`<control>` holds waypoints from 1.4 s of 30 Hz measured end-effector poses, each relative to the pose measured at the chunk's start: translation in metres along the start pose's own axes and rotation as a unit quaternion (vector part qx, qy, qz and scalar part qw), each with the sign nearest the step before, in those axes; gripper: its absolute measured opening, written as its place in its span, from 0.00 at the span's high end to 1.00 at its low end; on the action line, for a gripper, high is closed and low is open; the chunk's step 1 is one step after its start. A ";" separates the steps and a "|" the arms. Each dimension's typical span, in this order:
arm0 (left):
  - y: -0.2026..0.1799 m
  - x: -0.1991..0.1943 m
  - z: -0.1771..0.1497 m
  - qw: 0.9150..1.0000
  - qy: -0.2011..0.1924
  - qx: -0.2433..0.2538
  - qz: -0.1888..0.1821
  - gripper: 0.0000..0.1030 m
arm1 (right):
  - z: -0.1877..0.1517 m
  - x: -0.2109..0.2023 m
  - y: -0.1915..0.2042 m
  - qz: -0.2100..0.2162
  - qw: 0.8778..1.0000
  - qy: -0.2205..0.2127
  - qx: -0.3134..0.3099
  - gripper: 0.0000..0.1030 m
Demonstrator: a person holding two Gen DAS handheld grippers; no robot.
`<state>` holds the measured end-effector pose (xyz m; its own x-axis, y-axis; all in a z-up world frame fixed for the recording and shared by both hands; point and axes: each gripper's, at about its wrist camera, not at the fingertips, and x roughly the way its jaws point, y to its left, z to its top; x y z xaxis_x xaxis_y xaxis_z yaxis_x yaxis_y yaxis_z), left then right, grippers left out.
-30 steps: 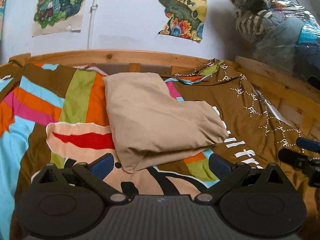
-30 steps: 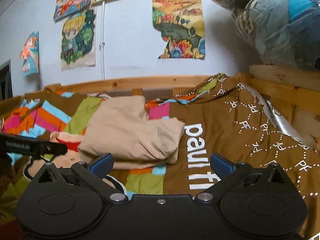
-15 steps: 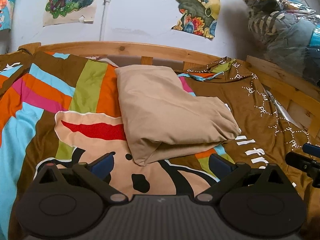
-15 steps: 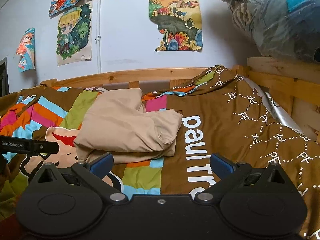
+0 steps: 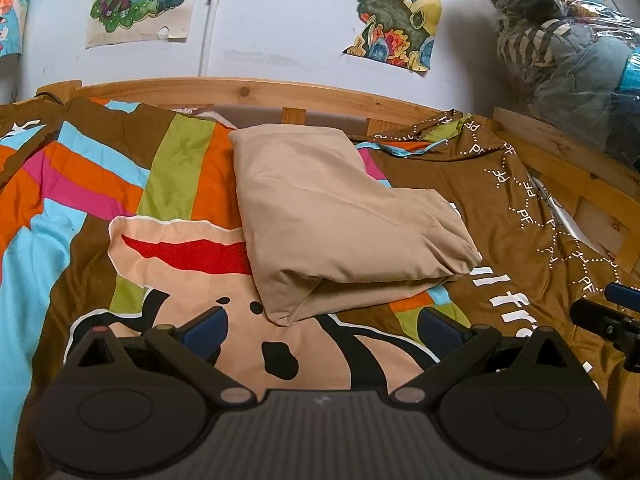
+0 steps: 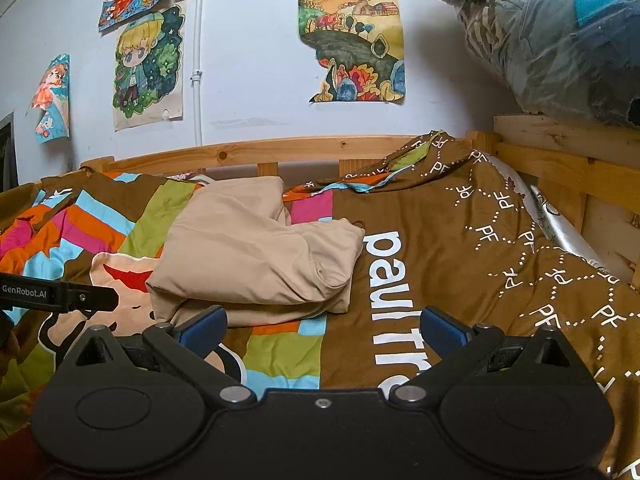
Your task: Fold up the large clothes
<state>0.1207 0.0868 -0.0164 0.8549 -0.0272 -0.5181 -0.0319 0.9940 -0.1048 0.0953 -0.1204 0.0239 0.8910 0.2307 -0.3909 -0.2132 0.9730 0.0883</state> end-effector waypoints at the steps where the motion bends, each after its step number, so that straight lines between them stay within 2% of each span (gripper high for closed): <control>1: 0.000 0.000 0.000 1.000 0.001 -0.001 0.000 0.01 | 0.000 0.000 0.000 0.000 1.000 0.000 0.000 0.01; 42: -0.004 -0.002 -0.003 1.000 0.002 0.003 -0.004 0.01 | 0.001 0.001 0.000 0.000 1.000 0.002 0.000 0.01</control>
